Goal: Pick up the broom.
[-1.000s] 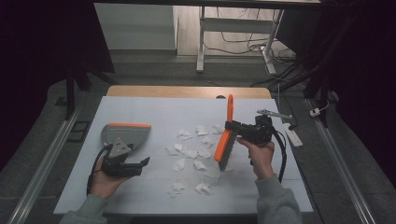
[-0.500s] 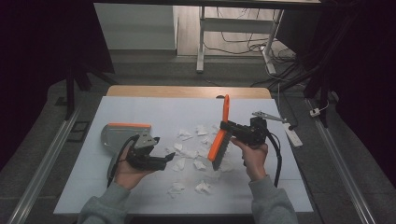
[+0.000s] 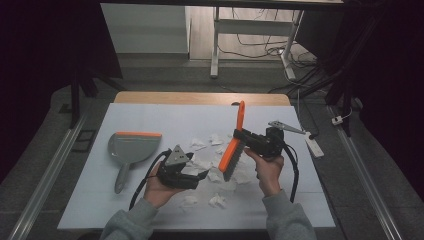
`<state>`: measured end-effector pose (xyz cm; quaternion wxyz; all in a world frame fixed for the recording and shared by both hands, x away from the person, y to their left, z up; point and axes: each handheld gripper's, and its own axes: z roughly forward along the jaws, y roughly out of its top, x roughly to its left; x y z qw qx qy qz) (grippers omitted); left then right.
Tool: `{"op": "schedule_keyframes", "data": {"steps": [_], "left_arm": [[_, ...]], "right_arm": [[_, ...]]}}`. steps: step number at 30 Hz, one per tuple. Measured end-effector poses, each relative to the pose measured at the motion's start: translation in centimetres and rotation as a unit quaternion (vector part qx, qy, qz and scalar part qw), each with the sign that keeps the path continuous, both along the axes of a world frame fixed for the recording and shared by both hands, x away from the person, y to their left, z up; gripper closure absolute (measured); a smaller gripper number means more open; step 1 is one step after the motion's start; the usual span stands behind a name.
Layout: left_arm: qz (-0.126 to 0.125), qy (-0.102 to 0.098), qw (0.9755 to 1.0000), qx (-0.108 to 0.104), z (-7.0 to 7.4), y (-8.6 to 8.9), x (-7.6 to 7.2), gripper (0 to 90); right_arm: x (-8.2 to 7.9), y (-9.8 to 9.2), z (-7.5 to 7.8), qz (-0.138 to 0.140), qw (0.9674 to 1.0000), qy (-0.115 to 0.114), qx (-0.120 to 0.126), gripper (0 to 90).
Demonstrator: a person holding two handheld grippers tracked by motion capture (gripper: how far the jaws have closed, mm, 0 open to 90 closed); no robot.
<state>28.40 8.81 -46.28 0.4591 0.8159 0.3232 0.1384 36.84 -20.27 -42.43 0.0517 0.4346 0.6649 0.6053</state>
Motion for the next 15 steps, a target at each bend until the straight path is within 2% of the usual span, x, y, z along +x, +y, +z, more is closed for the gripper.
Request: {"op": "schedule_keyframes", "data": {"steps": [7, 10, 12, 15], "left_arm": [[-0.015, -0.008, 0.9998, -0.006, -0.1, -1.8, -0.5, 22.9], [-0.023, -0.011, 0.9997, 0.001, -0.3, -2.5, -0.7, 23.5], [-0.019, -0.018, 0.9996, 0.008, -0.5, -2.9, -0.8, 23.7], [-0.008, -0.019, 0.9998, 0.007, -1.0, -3.2, -0.6, 24.7]], "right_arm": [[-0.4, 0.5, -0.3, -0.010, 0.9999, -0.002, 0.003, 70.3], [-0.5, 1.2, -0.6, -0.006, 1.0000, -0.003, -0.002, 70.3], [-0.5, 1.6, -0.7, -0.005, 1.0000, -0.003, 0.002, 70.3], [-0.7, 1.8, -0.9, -0.009, 0.9999, -0.005, 0.005, 70.3]]}}
